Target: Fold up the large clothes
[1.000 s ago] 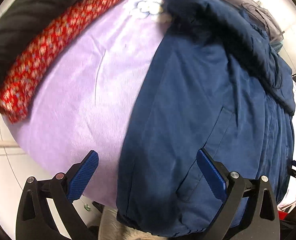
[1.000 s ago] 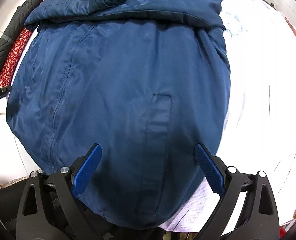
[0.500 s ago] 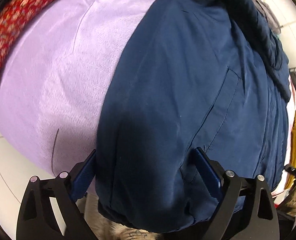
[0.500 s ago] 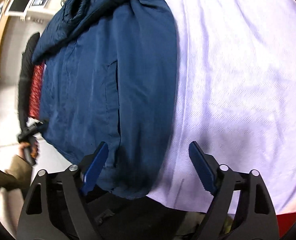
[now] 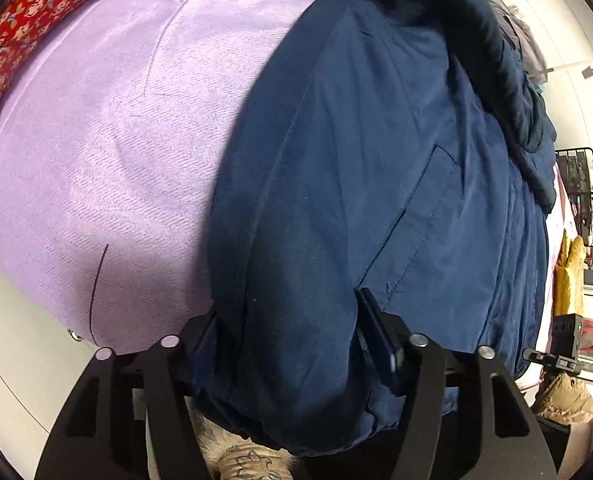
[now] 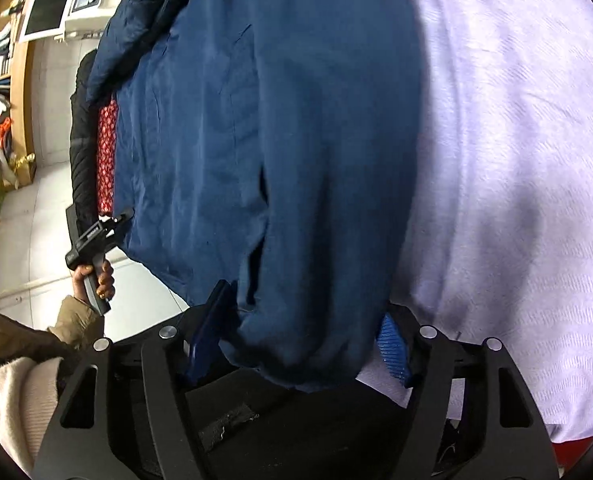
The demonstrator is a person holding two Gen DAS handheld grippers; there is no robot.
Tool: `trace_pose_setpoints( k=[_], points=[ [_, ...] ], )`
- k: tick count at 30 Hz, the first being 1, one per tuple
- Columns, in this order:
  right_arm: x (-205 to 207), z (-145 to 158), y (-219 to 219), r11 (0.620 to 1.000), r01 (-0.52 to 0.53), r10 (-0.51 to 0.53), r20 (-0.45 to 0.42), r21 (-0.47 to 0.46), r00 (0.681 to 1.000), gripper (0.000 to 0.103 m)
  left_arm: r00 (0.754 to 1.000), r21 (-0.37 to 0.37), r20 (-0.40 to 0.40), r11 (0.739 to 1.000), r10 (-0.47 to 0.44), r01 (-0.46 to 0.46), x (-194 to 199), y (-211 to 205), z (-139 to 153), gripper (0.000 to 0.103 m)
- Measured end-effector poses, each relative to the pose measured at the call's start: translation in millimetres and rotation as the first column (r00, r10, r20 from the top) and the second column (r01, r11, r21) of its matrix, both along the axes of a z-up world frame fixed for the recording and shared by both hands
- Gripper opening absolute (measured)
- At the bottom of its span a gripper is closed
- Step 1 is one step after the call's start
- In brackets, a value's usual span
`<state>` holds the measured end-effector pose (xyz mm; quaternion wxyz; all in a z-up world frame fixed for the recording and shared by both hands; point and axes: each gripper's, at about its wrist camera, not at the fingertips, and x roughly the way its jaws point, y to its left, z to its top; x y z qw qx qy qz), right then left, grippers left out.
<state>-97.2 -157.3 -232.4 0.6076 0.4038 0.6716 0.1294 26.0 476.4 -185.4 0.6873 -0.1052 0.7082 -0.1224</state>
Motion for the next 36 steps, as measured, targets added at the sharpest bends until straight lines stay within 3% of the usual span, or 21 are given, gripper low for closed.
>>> trace_pose_setpoints(
  k=[1, 3, 4, 6, 9, 16, 21, 25, 29, 33, 36],
  points=[
    [2, -1, 1, 1.0, -0.004, 0.004, -0.009, -0.006, 1.0, 0.061, 1.0, -0.01, -0.003, 1.0, 0.001, -0.001, 0, 2, -1, 0.054],
    [9, -3, 6, 1.0, -0.019, 0.019, -0.018, -0.011, 1.0, 0.03, 1.0, -0.028, -0.003, 0.999, -0.019, 0.019, 3, 4, 2, 0.04],
    [9, -1, 4, 1.0, -0.028, 0.027, -0.01, -0.013, 1.0, 0.025, 0.999, -0.036, 0.004, 0.998, -0.047, 0.047, 6, -1, 10, 0.029],
    [11, 13, 8, 0.996, -0.074, 0.075, 0.029, -0.052, 0.997, 0.019, 0.985, -0.026, 0.039, 0.985, -0.168, 0.169, 0, -10, 22, 0.021],
    [6, 31, 8, 0.993, -0.104, 0.108, 0.066, -0.06, 0.992, 0.017, 0.967, -0.045, 0.038, 0.966, -0.251, 0.253, -10, -13, 34, 0.018],
    [-17, 31, 6, 0.994, -0.109, 0.109, -0.012, 0.003, 0.994, 0.016, 0.944, -0.087, -0.048, 0.943, -0.327, 0.323, -24, -2, 36, 0.018],
    [-14, 28, 7, 0.996, -0.076, 0.078, -0.043, 0.044, 0.996, 0.016, 0.965, -0.1, -0.101, 0.967, -0.243, 0.234, -14, 2, 34, 0.018],
    [20, 40, 5, 0.994, -0.08, 0.081, -0.007, 0.07, 0.997, 0.016, 0.964, -0.142, -0.015, 0.955, -0.265, 0.26, 15, -38, 62, 0.018],
    [81, 81, -10, 0.995, -0.048, 0.035, 0.15, 0.082, 0.988, 0.016, 0.947, -0.13, 0.115, 0.94, -0.301, 0.315, 54, -70, 102, 0.018],
    [146, 110, -47, 0.996, 0.048, -0.067, 0.259, 0.076, 0.964, 0.016, 0.957, -0.161, 0.212, 0.959, -0.197, 0.233, 120, -74, 129, 0.018],
    [193, 122, -75, 0.99, 0.126, -0.141, 0.309, 0.068, 0.941, 0.016, 0.967, -0.184, 0.232, 0.971, -0.108, 0.153, 170, -84, 137, 0.018]
  ],
)
